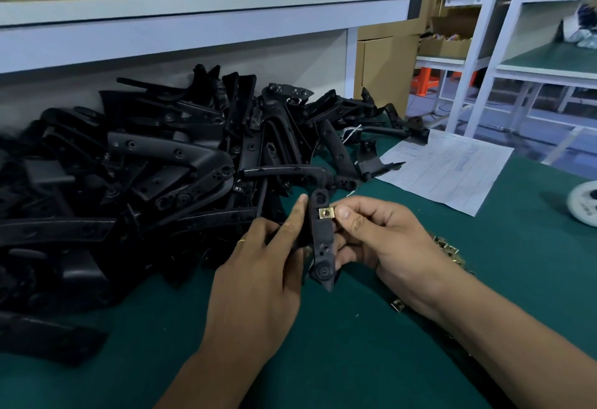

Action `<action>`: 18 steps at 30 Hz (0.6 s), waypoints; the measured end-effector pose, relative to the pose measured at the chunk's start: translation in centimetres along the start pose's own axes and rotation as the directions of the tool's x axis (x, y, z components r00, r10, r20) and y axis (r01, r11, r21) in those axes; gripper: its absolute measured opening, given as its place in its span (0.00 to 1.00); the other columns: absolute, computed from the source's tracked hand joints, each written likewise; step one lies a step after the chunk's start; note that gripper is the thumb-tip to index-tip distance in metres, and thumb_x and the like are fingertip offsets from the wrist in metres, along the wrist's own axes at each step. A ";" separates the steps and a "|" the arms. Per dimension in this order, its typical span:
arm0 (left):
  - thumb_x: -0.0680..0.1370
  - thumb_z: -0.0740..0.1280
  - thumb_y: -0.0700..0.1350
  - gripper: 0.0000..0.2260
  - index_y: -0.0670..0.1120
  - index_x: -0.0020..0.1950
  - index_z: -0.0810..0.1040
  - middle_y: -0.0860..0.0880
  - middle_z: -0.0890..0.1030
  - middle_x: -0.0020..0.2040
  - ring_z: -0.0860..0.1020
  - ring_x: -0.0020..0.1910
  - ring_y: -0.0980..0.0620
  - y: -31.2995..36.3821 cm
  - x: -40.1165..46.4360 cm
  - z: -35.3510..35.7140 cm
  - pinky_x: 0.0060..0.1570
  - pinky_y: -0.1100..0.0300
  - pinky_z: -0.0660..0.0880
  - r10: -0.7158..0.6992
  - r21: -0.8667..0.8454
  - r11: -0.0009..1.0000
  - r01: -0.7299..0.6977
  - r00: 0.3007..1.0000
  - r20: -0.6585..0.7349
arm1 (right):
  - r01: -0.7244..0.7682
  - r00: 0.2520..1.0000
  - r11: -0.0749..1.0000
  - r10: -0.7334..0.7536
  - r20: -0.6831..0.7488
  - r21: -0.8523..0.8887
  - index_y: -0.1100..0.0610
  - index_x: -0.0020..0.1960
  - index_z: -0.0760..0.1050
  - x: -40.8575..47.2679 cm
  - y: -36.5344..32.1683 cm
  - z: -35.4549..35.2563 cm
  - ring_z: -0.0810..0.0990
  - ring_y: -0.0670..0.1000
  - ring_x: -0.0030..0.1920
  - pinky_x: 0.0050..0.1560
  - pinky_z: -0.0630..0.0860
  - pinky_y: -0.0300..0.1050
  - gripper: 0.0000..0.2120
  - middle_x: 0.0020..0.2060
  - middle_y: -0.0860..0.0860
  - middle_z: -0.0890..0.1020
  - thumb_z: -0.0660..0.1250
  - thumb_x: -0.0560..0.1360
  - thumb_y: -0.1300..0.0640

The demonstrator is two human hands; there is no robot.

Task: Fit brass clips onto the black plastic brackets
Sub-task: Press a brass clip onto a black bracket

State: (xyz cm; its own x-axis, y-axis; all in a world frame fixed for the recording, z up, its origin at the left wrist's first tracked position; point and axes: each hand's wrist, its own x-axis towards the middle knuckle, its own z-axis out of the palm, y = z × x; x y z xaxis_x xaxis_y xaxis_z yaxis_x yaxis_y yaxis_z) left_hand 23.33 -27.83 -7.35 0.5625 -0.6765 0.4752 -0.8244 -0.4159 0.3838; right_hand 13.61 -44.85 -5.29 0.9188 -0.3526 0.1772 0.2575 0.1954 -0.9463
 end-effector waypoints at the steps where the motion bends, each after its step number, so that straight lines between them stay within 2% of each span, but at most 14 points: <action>1: 0.83 0.55 0.57 0.29 0.67 0.83 0.50 0.57 0.70 0.52 0.71 0.41 0.55 -0.1 0.0 0.0 0.32 0.55 0.75 0.010 -0.040 0.999 -0.010 1.000 -0.004 | -0.020 1.000 0.999 0.019 0.021 0.030 0.69 0.56 0.80 0.0 0.0 -0.1 0.83 0.54 0.38 0.38 0.82 0.44 0.13 0.42 0.61 0.85 0.66 0.81 0.58; 5: 0.82 0.54 0.57 0.28 0.63 0.83 0.56 0.57 0.72 0.54 0.74 0.41 0.53 -0.4 0.0 -0.1 0.34 0.49 0.78 0.058 -0.123 0.991 -0.060 0.998 -0.018 | -0.018 0.998 0.996 0.013 0.065 0.082 0.66 0.59 0.79 0.1 -0.1 -0.4 0.84 0.53 0.41 0.41 0.82 0.44 0.13 0.45 0.59 0.84 0.69 0.79 0.59; 10: 0.83 0.54 0.57 0.27 0.59 0.83 0.60 0.56 0.72 0.52 0.72 0.40 0.53 -0.3 0.0 -0.3 0.32 0.52 0.76 0.084 -0.084 0.993 -0.085 0.996 -0.021 | 0.164 0.985 0.968 -0.150 0.089 -0.188 0.59 0.67 0.76 -0.2 -0.4 -1.0 0.80 0.54 0.50 0.48 0.81 0.49 0.14 0.56 0.55 0.80 0.66 0.82 0.60; 13: 0.83 0.54 0.57 0.27 0.59 0.83 0.61 0.56 0.72 0.52 0.72 0.39 0.53 -0.2 0.0 -0.3 0.31 0.55 0.74 0.077 -0.071 0.994 -0.078 0.997 -0.015 | 0.202 0.976 0.945 -0.171 0.138 -0.258 0.51 0.74 0.73 -0.5 -0.4 -0.7 0.79 0.53 0.49 0.51 0.80 0.50 0.18 0.62 0.60 0.76 0.62 0.85 0.60; 15: 0.83 0.57 0.55 0.26 0.58 0.82 0.63 0.55 0.73 0.52 0.72 0.40 0.53 -0.3 0.0 -0.3 0.32 0.55 0.74 0.075 -0.084 0.994 -0.075 0.997 -0.005 | 0.190 0.974 0.939 -0.144 0.176 -0.286 0.50 0.75 0.73 -0.5 -0.5 -0.7 0.78 0.52 0.47 0.51 0.79 0.49 0.18 0.58 0.60 0.76 0.60 0.86 0.58; 18: 0.82 0.63 0.48 0.27 0.57 0.82 0.65 0.55 0.74 0.54 0.75 0.44 0.51 -0.4 -0.2 -0.2 0.35 0.50 0.78 0.088 -0.088 0.992 -0.085 0.996 0.024 | 0.175 0.972 0.930 -0.110 0.209 -0.324 0.56 0.71 0.74 -0.4 -0.7 -0.8 0.74 0.53 0.43 0.46 0.77 0.48 0.15 0.48 0.61 0.74 0.59 0.86 0.57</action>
State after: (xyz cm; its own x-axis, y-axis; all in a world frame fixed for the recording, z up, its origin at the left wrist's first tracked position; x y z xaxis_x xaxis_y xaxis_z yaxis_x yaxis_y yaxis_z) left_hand 23.56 -27.41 -7.41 0.4864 -0.7249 0.4878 -0.8607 -0.3015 0.4102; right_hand 12.83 -45.53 -4.92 0.9272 -0.1724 0.3325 0.3030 -0.1765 -0.9365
